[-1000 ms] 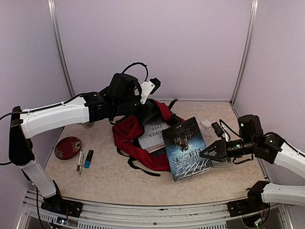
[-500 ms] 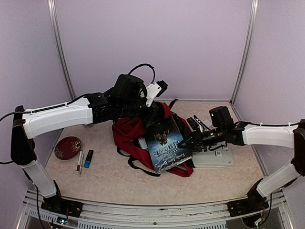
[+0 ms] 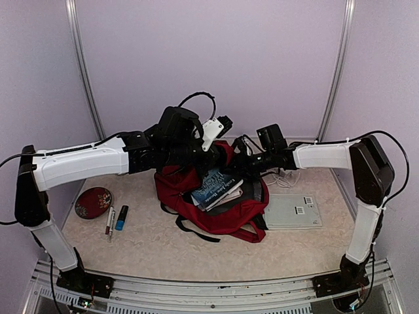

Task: Pack the student bag
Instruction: Place the book in the largest pocket of the bag, then place the largest pocket of the bag in the student bag.

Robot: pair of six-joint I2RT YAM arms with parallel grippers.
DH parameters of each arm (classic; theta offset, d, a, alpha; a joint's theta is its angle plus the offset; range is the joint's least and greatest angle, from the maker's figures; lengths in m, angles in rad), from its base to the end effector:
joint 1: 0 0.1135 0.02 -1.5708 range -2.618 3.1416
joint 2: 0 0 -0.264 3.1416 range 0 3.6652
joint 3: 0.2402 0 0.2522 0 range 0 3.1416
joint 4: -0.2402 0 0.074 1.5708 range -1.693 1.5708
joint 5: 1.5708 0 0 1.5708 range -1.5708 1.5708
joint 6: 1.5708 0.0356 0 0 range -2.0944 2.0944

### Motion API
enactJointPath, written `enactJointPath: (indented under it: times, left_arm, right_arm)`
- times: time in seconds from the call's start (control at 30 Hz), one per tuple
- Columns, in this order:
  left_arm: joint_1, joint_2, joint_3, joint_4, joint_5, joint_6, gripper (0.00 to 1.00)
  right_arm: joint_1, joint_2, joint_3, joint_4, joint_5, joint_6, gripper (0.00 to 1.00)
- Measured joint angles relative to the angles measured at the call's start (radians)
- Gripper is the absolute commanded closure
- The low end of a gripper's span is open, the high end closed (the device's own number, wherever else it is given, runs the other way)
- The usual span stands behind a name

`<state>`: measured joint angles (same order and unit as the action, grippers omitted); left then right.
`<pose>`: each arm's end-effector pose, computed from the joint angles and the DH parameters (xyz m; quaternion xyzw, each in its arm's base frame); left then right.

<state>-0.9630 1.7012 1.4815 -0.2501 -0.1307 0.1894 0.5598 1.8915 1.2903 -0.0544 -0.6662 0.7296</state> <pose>0.2345 -0.3289 0.3309 0.4347 0.7317 -0.1454 0.5044 0.3442 0.2417 0.2128 -0.0720 0.8570 0.4854 0.1574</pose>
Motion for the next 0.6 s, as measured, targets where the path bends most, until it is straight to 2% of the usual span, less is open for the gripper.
enactJointPath:
  times: [0.23, 0.3, 0.4, 0.5, 0.6]
  left_arm:
    - [0.0, 0.0, -0.009, 0.006, -0.008, 0.002, 0.96]
    - [0.0, 0.0, -0.017, 0.009, -0.008, 0.002, 0.96]
    - [0.0, 0.007, -0.023, 0.008, -0.008, 0.002, 0.9]
    - [-0.002, 0.023, -0.024, 0.007, -0.002, 0.002, 0.77]
    - [-0.015, 0.046, -0.029, -0.007, 0.016, 0.014, 0.47]
  right_arm:
    - [-0.021, -0.003, 0.04, -0.027, 0.142, -0.038, 0.48]
    - [-0.022, -0.048, 0.039, -0.08, 0.196, -0.075, 0.44]
    - [-0.024, -0.194, 0.012, -0.197, 0.321, -0.151, 0.33]
    - [-0.044, -0.394, -0.055, -0.292, 0.438, -0.219, 0.27]
    - [-0.141, -0.544, -0.172, -0.333, 0.495, -0.258, 0.26]
